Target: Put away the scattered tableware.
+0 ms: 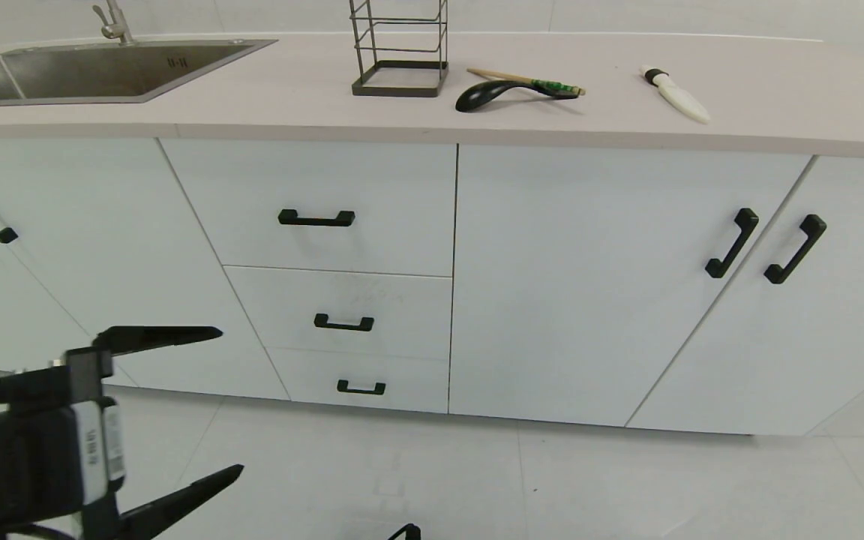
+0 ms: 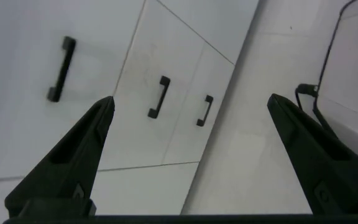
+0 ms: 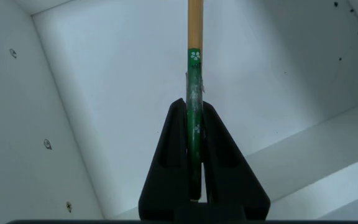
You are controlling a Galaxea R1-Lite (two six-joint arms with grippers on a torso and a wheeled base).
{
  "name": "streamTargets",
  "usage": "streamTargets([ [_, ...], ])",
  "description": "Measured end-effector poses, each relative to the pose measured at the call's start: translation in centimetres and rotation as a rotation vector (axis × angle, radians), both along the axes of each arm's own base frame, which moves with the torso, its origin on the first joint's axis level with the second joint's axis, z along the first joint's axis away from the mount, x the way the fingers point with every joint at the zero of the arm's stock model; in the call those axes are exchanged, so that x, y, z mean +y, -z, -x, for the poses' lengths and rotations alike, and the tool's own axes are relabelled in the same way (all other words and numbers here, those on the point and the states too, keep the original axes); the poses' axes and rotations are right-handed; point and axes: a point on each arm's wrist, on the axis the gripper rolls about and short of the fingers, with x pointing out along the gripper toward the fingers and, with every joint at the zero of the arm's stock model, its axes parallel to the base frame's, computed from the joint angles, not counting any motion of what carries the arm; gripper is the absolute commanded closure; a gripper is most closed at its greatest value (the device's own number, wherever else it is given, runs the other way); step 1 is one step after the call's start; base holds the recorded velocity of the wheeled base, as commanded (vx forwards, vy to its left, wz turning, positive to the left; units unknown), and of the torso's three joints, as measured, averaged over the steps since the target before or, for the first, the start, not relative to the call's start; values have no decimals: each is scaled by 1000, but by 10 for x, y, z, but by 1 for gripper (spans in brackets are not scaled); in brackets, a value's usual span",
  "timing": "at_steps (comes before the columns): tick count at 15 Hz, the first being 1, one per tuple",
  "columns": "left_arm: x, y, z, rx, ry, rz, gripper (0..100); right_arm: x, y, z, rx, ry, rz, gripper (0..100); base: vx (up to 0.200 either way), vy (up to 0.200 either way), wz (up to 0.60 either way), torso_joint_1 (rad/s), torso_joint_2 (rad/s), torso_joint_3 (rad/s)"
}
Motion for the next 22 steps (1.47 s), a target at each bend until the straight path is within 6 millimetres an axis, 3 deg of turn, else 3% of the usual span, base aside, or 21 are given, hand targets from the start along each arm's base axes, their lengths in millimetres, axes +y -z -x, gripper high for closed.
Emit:
streamTargets([
  [4, -29, 32, -59, -30, 60, -121, 0, 0, 0, 0, 0, 0, 0, 100, 0, 0, 0, 0, 0, 0],
  [7, -27, 55, -103, -48, -41, -191, 0, 0, 0, 0, 0, 0, 0, 100, 0, 0, 0, 0, 0, 0],
  [12, -22, 83, -126, -46, -29, -369, 0, 0, 0, 0, 0, 0, 0, 100, 0, 0, 0, 0, 0, 0],
  [22, -39, 136, -195, -67, -34, -285, 0, 0, 0, 0, 0, 0, 0, 100, 0, 0, 0, 0, 0, 0],
])
